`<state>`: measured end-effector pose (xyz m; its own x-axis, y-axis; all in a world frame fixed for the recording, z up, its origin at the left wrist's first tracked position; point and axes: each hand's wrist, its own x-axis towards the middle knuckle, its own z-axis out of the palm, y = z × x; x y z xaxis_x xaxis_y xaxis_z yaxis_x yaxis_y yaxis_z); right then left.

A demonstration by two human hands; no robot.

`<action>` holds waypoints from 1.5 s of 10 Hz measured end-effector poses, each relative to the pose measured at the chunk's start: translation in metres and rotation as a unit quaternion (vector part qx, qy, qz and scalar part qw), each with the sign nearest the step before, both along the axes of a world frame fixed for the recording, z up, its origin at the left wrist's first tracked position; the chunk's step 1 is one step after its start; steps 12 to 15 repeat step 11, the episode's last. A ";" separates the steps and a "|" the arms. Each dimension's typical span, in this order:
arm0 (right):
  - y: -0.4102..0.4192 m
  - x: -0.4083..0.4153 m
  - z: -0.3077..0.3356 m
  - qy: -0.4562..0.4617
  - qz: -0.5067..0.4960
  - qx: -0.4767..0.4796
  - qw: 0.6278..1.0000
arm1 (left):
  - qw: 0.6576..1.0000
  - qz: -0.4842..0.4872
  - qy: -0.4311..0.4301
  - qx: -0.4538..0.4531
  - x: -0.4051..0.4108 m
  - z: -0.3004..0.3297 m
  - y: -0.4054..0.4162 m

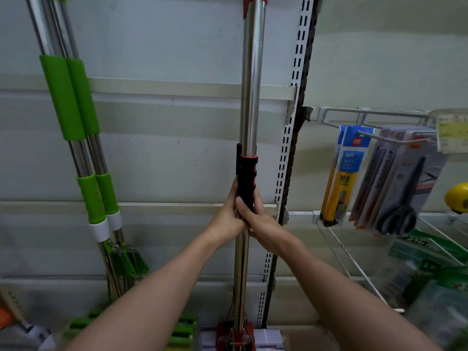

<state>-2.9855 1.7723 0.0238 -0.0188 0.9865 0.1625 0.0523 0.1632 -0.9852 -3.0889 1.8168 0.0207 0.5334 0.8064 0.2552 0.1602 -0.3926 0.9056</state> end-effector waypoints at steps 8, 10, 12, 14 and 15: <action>-0.025 -0.015 -0.007 -0.372 -0.257 0.107 0.886 | 0.990 0.104 0.084 0.042 -0.059 0.019 -0.039; -0.031 -0.025 -0.006 -0.474 -0.295 0.051 0.828 | 0.978 0.129 0.150 0.068 -0.087 0.014 -0.060; -0.048 -0.034 0.005 -0.493 -0.350 0.099 0.790 | 0.976 0.144 0.148 0.075 -0.105 0.025 -0.066; -0.048 -0.034 0.005 -0.493 -0.350 0.099 0.790 | 0.976 0.144 0.148 0.075 -0.105 0.025 -0.066; -0.048 -0.034 0.005 -0.493 -0.350 0.099 0.790 | 0.976 0.144 0.148 0.075 -0.105 0.025 -0.066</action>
